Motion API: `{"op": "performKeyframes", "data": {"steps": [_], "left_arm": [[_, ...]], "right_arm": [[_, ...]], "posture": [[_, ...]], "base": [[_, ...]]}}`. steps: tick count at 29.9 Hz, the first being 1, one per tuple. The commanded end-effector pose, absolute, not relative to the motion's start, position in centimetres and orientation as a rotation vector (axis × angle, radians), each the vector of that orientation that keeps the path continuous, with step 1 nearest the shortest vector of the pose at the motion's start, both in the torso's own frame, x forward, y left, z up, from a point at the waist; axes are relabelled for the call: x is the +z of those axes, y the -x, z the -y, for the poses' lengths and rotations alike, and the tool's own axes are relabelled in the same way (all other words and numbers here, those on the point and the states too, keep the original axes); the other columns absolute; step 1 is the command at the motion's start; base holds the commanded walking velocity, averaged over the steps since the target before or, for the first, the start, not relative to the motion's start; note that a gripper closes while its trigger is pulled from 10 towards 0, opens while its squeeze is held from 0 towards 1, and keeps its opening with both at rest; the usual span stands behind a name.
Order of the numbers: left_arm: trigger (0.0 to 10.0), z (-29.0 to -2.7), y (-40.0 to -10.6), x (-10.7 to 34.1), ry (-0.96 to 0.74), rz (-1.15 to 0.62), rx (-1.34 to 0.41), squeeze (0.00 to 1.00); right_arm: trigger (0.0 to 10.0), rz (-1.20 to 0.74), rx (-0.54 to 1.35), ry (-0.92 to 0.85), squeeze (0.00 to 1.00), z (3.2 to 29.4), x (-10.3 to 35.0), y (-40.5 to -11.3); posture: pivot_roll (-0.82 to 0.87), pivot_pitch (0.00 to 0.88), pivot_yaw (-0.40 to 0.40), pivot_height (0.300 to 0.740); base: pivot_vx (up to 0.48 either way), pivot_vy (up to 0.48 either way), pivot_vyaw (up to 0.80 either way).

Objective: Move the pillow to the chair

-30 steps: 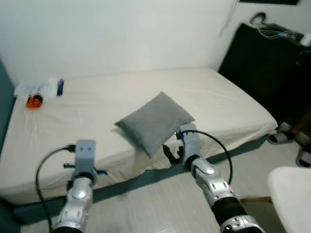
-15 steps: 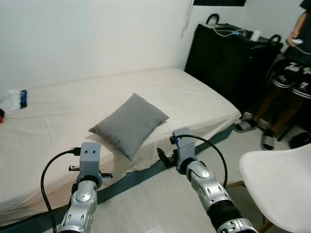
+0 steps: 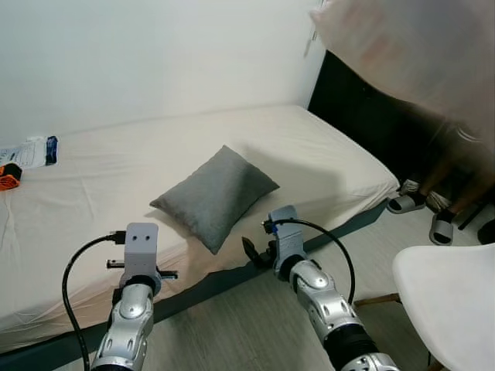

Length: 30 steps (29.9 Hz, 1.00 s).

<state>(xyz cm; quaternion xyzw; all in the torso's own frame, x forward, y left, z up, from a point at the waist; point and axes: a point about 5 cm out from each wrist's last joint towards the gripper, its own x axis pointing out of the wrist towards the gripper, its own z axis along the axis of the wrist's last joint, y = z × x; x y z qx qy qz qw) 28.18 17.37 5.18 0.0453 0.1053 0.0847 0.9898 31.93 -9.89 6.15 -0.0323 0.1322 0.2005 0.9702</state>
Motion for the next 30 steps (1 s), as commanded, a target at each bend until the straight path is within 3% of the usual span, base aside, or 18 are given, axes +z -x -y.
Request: {"op": "performKeyframes", "data": {"steps": [1, 30], "left_arm": [[10.0, -16.97, -28.20, 4.94, -0.085, -0.232, 0.161, 0.00], [10.0, -16.31, -28.26, 4.63, -0.141, -0.235, 0.108, 0.00]], "right_arm": [[10.0, -0.265, 0.392, 0.084, 0.00, 10.36, 6.08, -32.12], [10.0, -0.280, 0.318, 0.058, 0.00, 11.35, 5.51, -32.08]], "posture": [[0.06, 0.000, -0.101, 0.740], [0.05, 0.000, -0.094, 0.740]], "base": [[0.000, 0.000, 0.00], [0.000, 0.000, 0.00]]}}
